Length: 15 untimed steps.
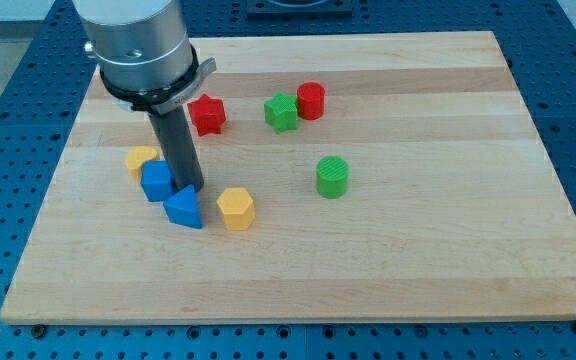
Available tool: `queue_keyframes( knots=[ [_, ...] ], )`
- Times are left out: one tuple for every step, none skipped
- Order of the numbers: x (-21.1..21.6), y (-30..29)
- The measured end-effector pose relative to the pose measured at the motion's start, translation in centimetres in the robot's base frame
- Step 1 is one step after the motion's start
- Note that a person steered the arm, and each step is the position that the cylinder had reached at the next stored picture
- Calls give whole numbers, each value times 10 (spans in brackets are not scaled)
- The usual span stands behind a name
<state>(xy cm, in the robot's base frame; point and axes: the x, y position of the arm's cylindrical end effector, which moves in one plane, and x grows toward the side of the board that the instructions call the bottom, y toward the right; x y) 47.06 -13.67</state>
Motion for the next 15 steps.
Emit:
queue_keyframes(
  knots=[
    [0,-18],
    [0,-35],
    [0,-34],
    [0,-14],
    [0,17],
    [11,26],
    [25,26],
    [25,26],
    [28,26],
    [35,26],
    [39,26],
    [59,26],
    [76,26],
    [95,27],
    [90,21]
  ],
)
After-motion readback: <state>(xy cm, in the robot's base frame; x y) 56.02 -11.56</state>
